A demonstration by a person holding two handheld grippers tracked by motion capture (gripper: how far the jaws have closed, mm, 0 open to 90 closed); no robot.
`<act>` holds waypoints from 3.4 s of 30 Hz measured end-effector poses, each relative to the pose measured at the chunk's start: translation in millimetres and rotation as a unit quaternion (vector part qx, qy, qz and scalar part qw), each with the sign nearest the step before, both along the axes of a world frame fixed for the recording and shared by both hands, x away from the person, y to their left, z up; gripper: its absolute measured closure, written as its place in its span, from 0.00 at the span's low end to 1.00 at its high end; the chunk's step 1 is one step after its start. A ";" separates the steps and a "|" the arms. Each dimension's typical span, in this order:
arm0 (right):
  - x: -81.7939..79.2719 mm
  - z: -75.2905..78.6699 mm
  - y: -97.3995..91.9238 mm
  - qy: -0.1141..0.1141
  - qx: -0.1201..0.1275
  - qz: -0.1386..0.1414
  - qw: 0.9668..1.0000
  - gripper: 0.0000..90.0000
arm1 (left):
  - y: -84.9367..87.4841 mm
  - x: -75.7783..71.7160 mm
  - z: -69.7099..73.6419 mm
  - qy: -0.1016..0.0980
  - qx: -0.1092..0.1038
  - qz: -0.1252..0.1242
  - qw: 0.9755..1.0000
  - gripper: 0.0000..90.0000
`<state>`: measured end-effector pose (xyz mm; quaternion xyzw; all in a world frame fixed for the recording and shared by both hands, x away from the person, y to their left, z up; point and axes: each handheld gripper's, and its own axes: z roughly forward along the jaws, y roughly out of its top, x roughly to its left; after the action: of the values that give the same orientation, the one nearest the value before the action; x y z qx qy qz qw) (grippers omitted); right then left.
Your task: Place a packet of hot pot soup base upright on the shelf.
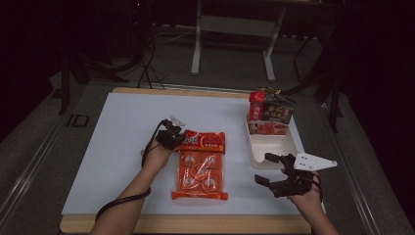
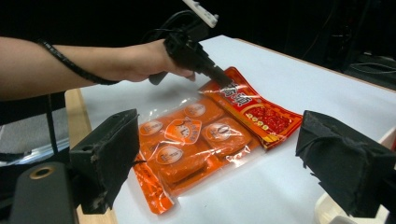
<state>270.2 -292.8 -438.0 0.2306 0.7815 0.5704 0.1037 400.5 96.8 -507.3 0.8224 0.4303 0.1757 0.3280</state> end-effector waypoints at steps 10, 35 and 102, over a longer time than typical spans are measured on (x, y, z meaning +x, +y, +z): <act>0.4 2.8 0.9 -0.025 0.003 -0.012 1.000 0.16 | 6.8 -18.0 29.6 -0.036 -0.028 -0.018 0.999 1.00; 1.1 18.6 1.0 -0.011 0.016 -0.041 0.999 0.12 | 10.7 -69.9 90.5 -0.123 -0.095 -0.079 0.985 1.00; 19.6 27.9 23.0 0.006 0.036 0.066 0.997 0.93 | -15.9 -151.2 152.4 -0.239 -0.217 -0.231 0.918 1.00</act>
<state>289.8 -269.8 -410.1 0.1857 0.7748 0.6020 0.0527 249.3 80.9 -354.9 0.7409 0.1647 0.1888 0.6232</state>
